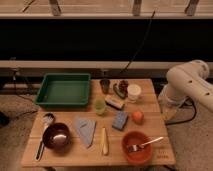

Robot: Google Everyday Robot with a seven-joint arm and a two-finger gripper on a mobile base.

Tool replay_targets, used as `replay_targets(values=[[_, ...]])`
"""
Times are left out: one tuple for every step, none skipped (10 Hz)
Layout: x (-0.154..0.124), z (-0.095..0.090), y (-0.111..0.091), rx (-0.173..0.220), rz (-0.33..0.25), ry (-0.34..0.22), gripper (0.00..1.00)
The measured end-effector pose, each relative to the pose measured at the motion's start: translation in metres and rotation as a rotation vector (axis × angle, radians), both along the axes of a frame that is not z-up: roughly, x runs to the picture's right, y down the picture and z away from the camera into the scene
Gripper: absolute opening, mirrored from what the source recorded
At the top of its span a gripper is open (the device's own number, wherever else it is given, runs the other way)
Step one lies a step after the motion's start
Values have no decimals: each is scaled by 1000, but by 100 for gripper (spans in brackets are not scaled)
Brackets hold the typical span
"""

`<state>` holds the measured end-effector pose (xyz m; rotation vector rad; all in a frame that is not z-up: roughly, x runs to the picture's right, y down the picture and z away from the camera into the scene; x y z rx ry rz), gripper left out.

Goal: Place sponge in tray

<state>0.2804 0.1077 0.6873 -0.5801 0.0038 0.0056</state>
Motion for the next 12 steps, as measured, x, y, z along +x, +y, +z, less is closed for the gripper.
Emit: replay_targets(values=[[-5, 2, 1, -2, -22, -29, 65], [-21, 6, 3, -5, -58, -78, 65], [-41, 11, 4, -6, -96, -125, 65], [-64, 17, 5, -6, -136, -174, 65], [-82, 23, 7, -8, -170, -216, 65], [-102, 34, 11, -8, -221, -264, 65], [-116, 44, 15, -6, -256, -301, 65], [-126, 52, 19, -5, -278, -332, 65], [-134, 61, 22, 0, -300, -366, 65], [-140, 69, 27, 5, -316, -394, 65], [-144, 75, 34, 8, -329, -415, 65], [-151, 84, 41, 12, -349, -442, 65]])
